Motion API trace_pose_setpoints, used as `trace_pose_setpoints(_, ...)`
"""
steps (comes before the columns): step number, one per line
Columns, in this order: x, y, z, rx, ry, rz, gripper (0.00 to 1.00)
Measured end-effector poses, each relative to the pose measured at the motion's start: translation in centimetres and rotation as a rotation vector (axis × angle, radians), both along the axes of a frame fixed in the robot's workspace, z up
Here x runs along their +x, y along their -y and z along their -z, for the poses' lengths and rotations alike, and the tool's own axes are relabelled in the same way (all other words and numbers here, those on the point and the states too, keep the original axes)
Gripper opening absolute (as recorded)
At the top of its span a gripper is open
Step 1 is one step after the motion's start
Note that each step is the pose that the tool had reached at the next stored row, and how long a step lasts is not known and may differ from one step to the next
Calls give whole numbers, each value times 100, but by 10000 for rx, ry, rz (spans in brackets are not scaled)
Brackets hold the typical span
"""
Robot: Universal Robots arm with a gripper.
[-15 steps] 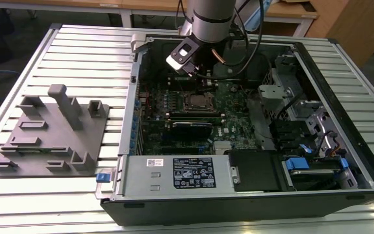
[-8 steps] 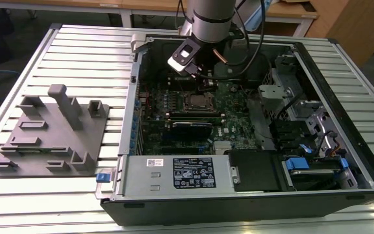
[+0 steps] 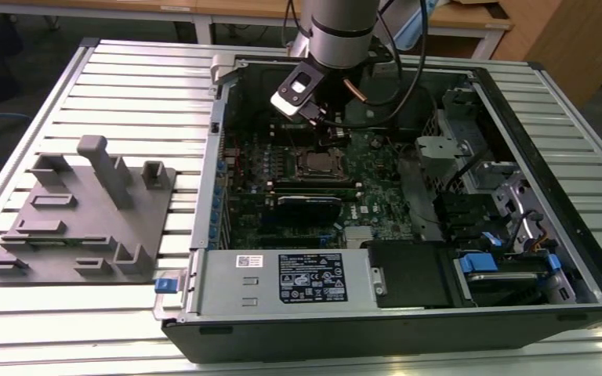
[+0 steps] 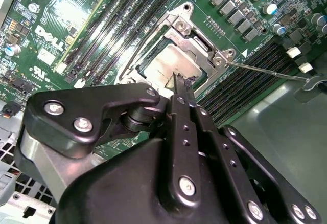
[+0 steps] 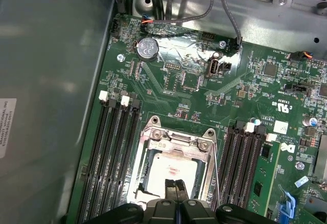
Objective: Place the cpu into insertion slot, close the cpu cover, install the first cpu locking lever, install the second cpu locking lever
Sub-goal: 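Close the cpu cover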
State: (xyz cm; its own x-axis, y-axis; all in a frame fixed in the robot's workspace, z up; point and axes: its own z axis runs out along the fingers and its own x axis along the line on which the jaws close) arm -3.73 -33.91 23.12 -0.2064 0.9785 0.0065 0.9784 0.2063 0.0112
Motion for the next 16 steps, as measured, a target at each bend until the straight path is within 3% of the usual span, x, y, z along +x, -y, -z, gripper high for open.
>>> trace_pose_setpoints(8,0,0,0,0,0,-22,10)
trace_pose_setpoints(14,0,0,2,0,-1,-672,10)
trace_pose_setpoints(16,0,0,3,1,0,-710,10)
